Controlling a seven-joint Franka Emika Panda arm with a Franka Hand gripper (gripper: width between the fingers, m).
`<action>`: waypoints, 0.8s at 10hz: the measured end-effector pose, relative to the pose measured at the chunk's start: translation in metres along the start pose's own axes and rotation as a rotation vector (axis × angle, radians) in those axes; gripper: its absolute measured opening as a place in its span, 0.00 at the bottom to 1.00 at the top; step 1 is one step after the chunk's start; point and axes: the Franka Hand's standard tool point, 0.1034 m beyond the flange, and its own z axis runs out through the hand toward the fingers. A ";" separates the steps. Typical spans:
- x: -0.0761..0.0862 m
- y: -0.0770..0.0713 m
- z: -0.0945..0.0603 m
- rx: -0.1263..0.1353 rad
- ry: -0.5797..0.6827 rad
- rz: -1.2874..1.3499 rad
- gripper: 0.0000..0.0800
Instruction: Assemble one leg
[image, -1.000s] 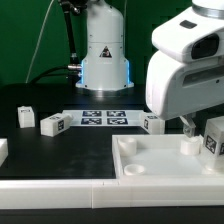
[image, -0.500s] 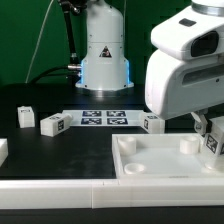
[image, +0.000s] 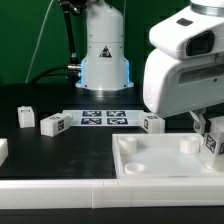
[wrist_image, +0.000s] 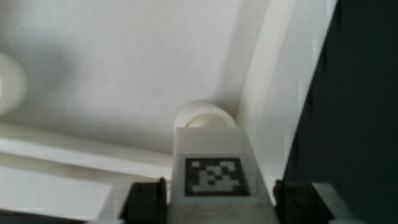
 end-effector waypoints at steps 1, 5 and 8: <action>-0.002 -0.001 0.001 0.000 0.013 0.085 0.36; 0.001 -0.004 0.001 0.021 0.051 0.597 0.36; -0.001 -0.012 0.002 0.037 0.066 0.962 0.36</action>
Offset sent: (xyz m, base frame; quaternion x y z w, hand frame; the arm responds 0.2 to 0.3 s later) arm -0.0069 -0.0017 -0.0087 -0.0071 0.0109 0.2221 0.9749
